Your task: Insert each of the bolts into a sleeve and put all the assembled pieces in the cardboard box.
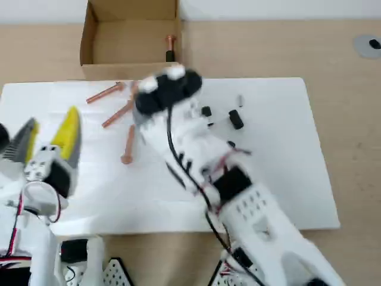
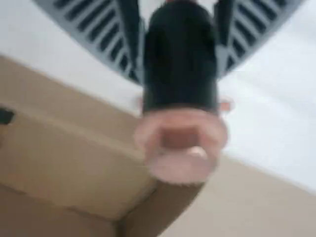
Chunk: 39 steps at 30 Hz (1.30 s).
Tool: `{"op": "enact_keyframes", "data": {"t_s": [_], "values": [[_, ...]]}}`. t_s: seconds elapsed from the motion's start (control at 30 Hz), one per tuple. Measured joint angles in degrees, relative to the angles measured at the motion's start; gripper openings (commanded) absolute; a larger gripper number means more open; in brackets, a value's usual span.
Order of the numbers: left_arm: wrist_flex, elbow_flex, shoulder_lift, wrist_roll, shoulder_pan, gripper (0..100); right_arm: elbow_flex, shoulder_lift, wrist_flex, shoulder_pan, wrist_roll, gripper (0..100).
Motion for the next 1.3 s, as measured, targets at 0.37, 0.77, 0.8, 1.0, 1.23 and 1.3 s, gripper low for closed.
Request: {"op": "enact_keyframes", "data": {"t_s": [0.37,0.77,0.8,1.0,1.23,1.3], "values": [[0.0,0.0,13.8,0.0,-5.3,24,-37.6,43.0,0.0,9.3,1.1,0.9],[-5.8,9.5,17.0,-0.2,-5.3,24,-77.2,83.8,0.0,15.1,1.1,1.2],[-6.2,10.2,17.0,-0.2,-5.3,24,-79.8,86.9,0.0,15.4,1.1,1.2],[-6.4,13.9,17.1,-0.2,-5.3,24,-97.8,103.1,0.0,15.9,4.4,1.3],[-6.4,14.2,17.1,-0.2,-5.3,24,-112.1,114.6,2.0,15.9,12.0,7.7],[-6.4,14.2,17.1,-0.2,-5.3,24,-114.3,115.7,5.0,15.9,13.5,15.0]]}}
